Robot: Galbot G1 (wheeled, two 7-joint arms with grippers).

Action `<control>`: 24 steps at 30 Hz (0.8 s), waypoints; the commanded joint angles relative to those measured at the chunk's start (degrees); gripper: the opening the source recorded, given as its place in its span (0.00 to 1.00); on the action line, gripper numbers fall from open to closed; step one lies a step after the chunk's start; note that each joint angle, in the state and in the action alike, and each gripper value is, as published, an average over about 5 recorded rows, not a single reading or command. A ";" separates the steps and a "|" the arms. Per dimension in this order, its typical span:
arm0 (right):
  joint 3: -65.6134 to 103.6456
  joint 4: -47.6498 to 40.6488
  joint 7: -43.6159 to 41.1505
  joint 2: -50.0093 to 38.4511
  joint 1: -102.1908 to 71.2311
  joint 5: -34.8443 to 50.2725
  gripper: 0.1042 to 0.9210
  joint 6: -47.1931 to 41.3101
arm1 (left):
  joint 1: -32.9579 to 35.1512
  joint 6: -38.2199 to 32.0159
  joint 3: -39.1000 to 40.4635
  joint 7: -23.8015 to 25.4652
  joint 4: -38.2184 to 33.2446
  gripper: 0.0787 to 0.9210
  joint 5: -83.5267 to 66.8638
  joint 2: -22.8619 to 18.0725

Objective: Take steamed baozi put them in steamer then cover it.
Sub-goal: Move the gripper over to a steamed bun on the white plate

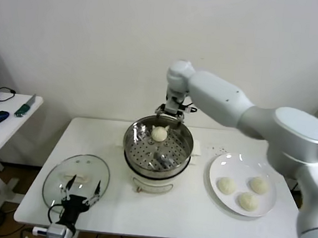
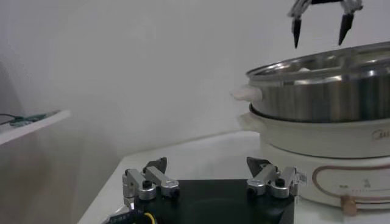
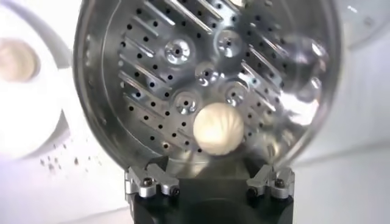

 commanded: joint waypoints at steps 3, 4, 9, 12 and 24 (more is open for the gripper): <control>-10.74 18.89 5.31 -26.78 4.43 29.99 0.88 -34.09 | -0.01 0.25 0.44 0.08 -1.06 0.88 0.23 0.12; -10.63 19.72 5.28 -28.66 3.46 30.46 0.88 -34.94 | -0.05 0.31 0.49 0.08 -1.18 0.88 0.27 0.13; -7.81 20.65 3.78 -33.99 -3.78 25.55 0.88 -36.48 | -0.06 0.61 0.70 0.07 -1.79 0.88 0.74 -0.26; -3.95 19.63 2.80 -35.34 -9.61 20.61 0.88 -36.45 | 0.33 0.62 0.77 0.11 -2.26 0.88 1.17 -0.74; 9.38 14.76 2.29 -34.40 -27.30 10.52 0.88 -34.84 | 1.86 0.49 0.42 0.19 -3.08 0.88 1.81 -1.23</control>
